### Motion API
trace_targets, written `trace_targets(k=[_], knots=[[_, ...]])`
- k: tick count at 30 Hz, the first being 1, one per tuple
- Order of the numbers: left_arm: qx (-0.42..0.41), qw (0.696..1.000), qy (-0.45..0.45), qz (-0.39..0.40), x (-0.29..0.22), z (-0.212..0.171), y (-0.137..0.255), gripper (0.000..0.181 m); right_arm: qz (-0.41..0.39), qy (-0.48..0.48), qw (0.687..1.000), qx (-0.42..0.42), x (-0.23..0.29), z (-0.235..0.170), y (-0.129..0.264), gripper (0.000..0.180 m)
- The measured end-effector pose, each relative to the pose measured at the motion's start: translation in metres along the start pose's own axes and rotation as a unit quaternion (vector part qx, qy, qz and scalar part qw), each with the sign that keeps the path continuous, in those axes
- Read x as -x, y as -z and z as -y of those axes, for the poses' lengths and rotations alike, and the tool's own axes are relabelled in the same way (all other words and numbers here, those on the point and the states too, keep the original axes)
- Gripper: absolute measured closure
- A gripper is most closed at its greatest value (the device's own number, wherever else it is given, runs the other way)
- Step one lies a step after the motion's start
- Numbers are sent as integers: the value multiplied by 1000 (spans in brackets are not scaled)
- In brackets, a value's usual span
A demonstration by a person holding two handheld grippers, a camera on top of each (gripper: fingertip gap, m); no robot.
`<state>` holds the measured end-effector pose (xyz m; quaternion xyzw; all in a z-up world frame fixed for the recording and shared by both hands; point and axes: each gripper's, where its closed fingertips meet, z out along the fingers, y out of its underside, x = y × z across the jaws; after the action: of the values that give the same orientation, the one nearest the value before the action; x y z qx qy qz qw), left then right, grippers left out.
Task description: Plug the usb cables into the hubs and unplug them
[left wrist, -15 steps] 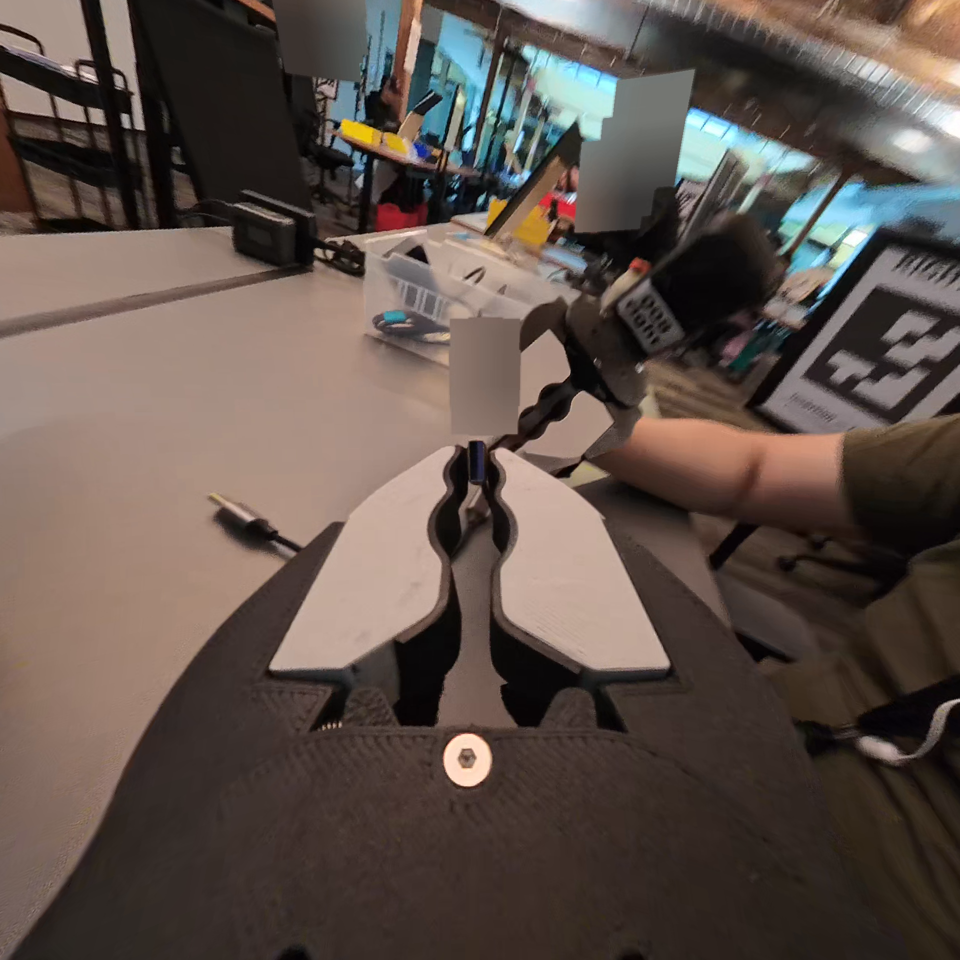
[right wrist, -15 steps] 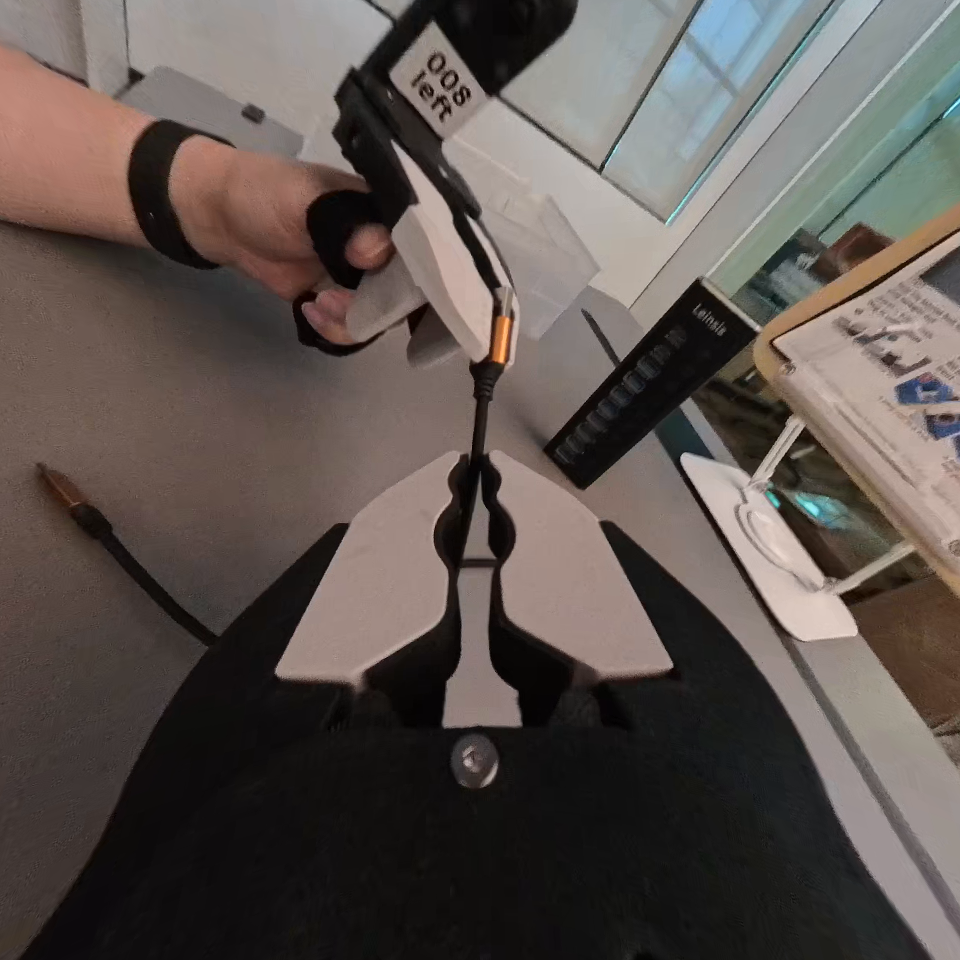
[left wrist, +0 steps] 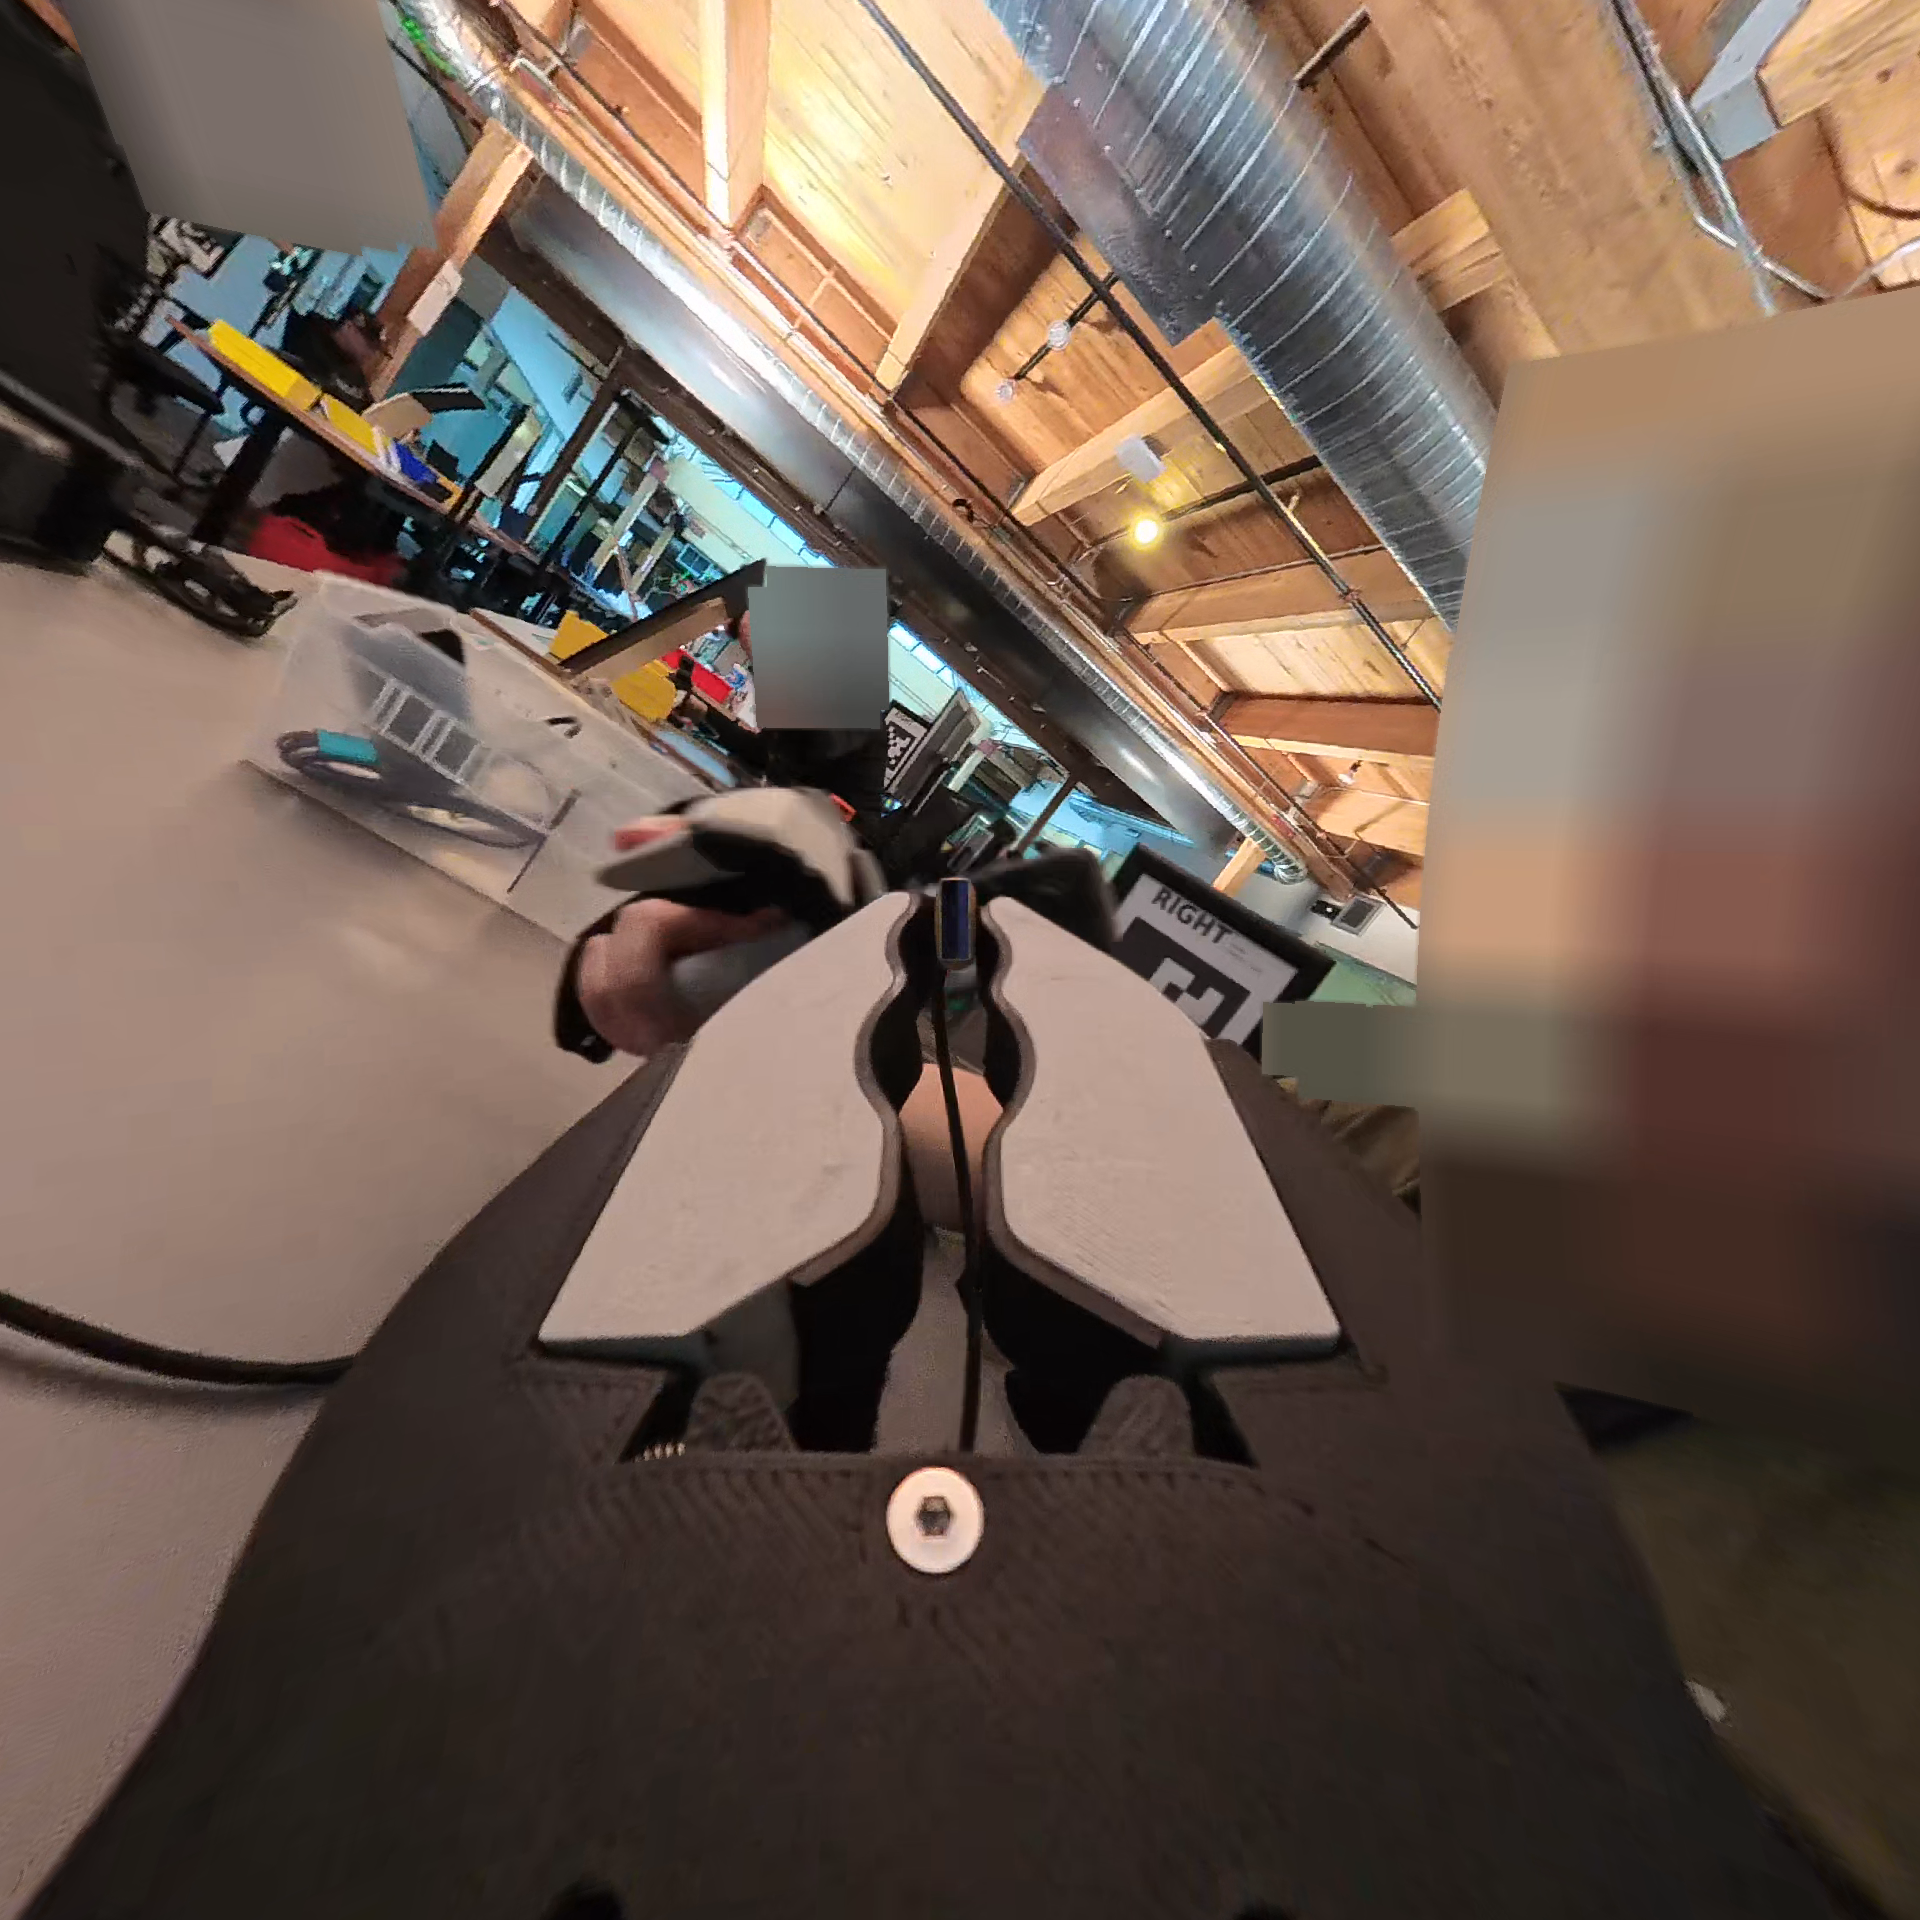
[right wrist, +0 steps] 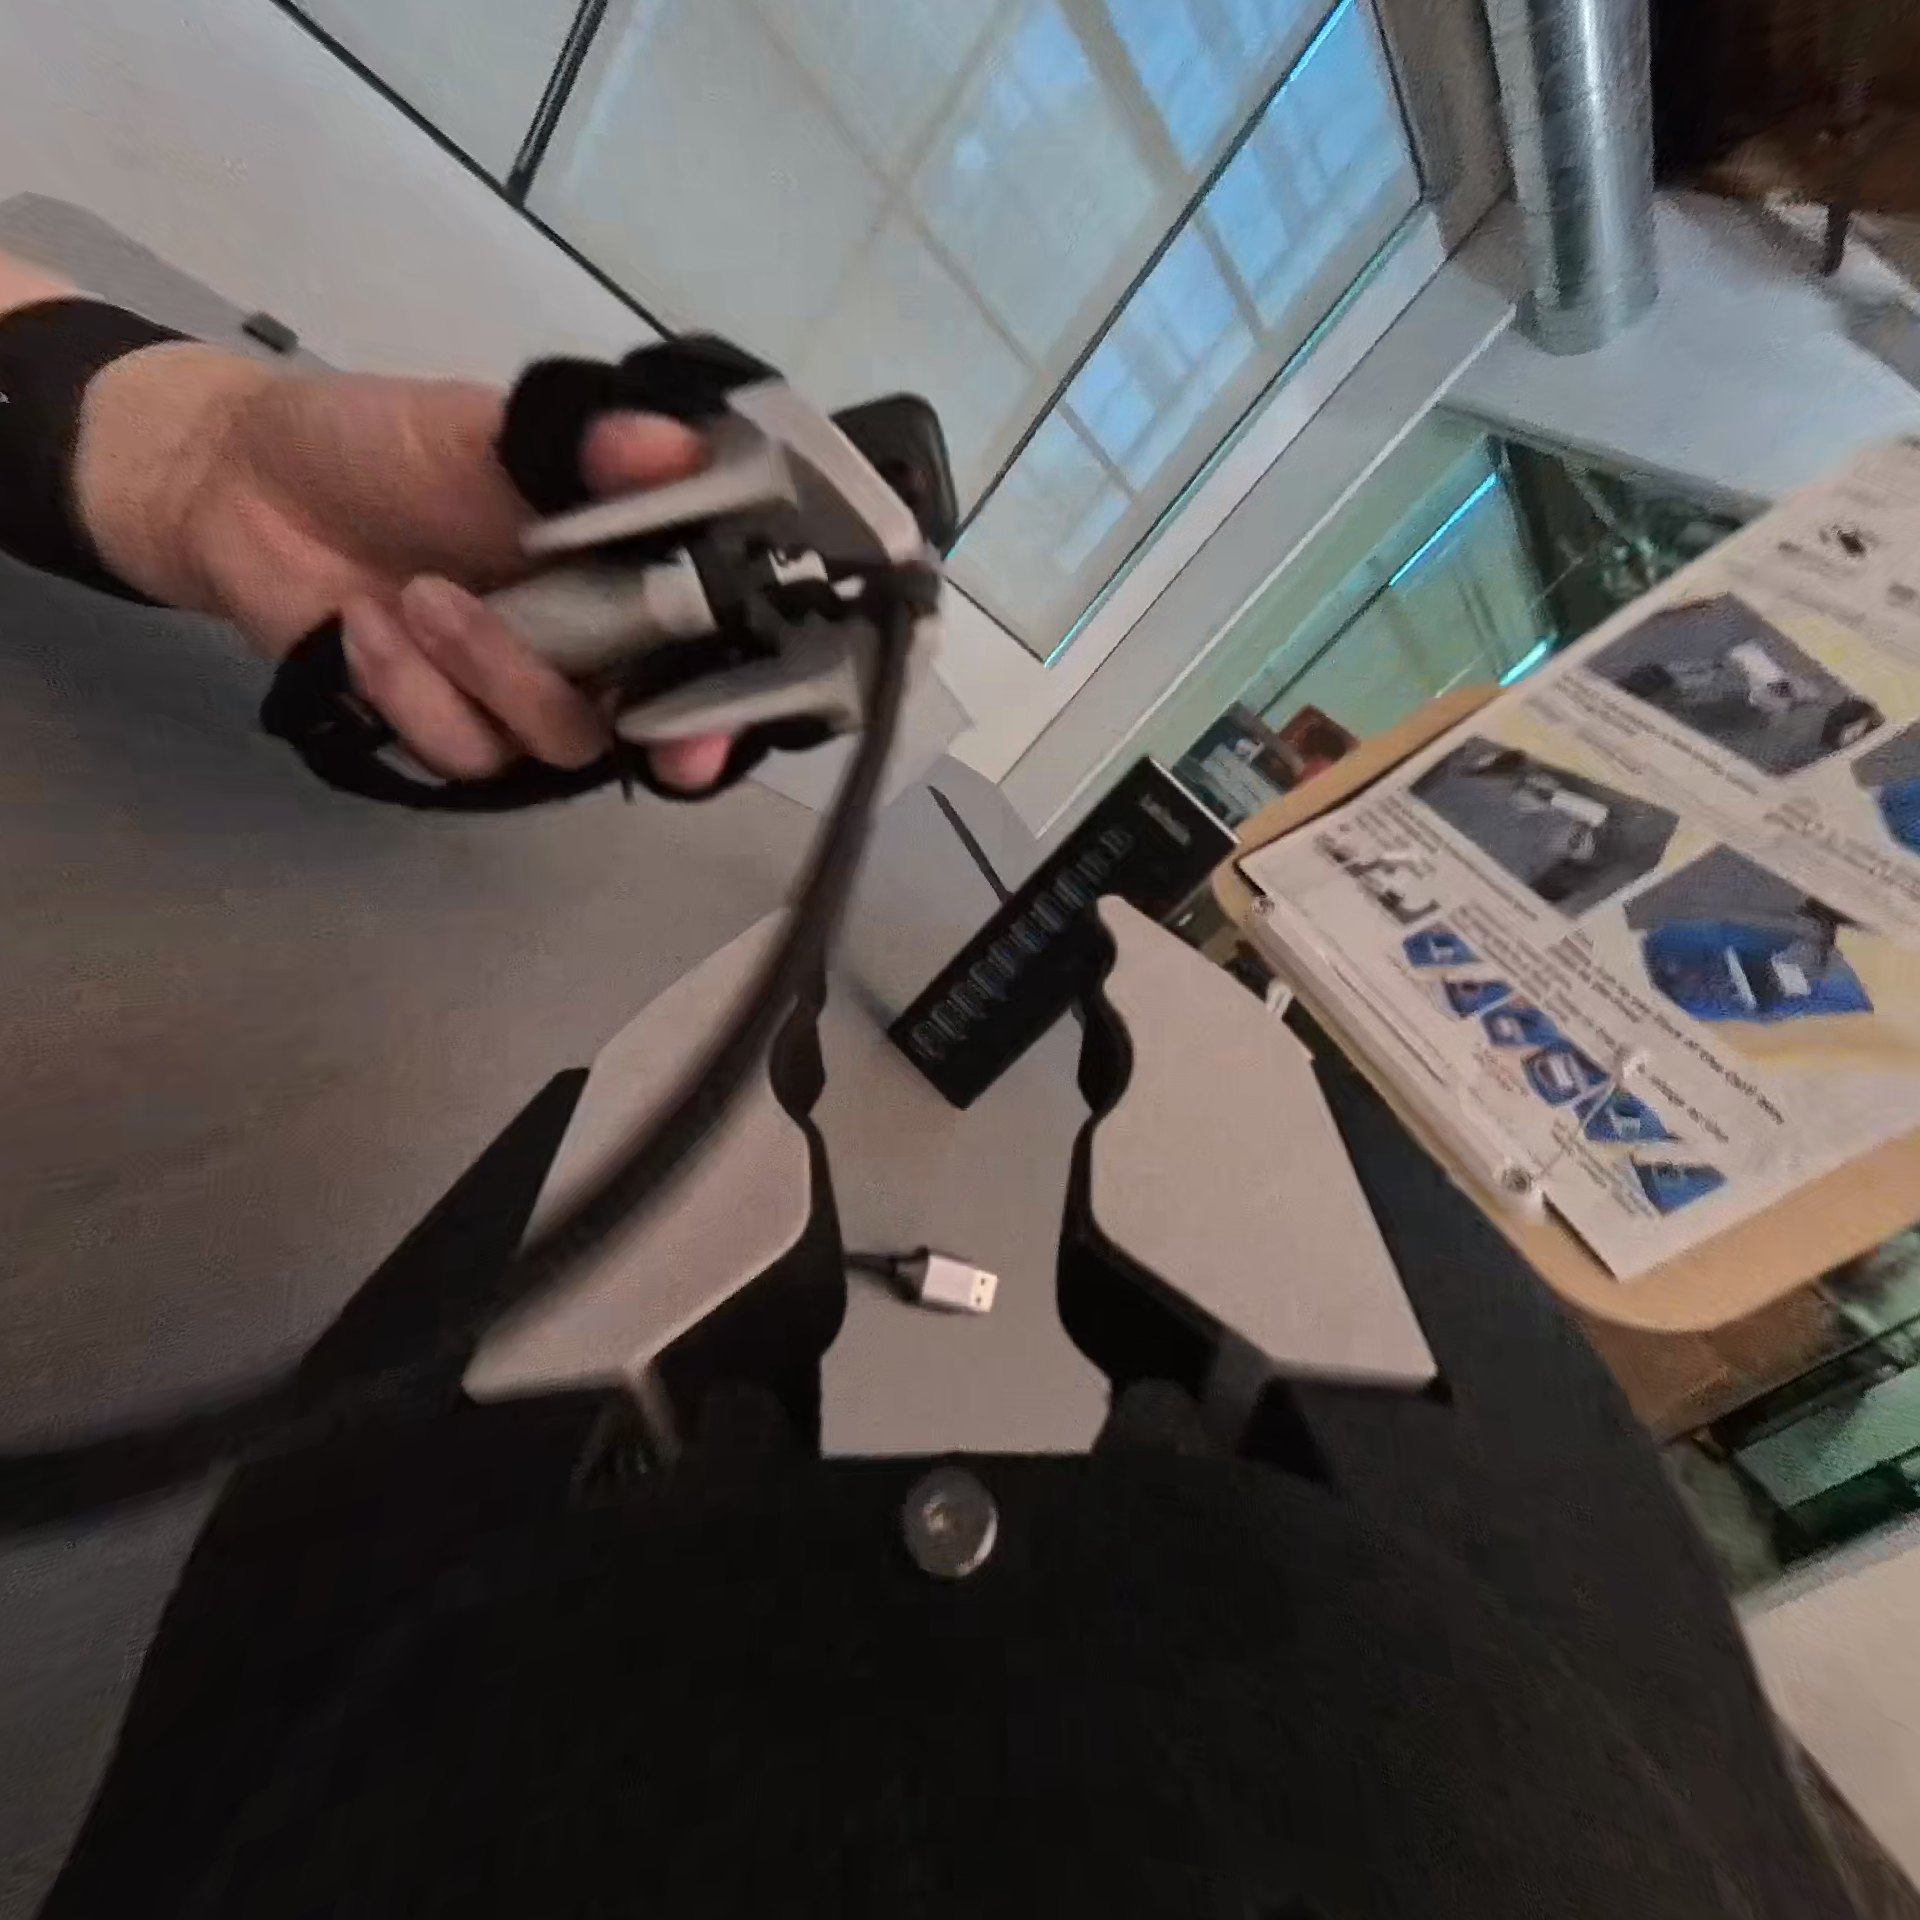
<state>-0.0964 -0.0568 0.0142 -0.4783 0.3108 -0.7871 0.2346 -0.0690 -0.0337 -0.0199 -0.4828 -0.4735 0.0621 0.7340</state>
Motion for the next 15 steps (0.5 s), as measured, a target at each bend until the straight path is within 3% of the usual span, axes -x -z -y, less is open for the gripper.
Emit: trace_targets(k=[3,8,15], knots=[[-8,1000,21,14,13,-4,-1,176,-21,6,1000,-16,9,20,-13,138],[-11,998,57,27,21,-8,-2,175,-50,46,998,7,7,22,-13,165],[-20,996,80,39,28,-9,0,175,-42,60,997,-5,10,23,-9,168]])
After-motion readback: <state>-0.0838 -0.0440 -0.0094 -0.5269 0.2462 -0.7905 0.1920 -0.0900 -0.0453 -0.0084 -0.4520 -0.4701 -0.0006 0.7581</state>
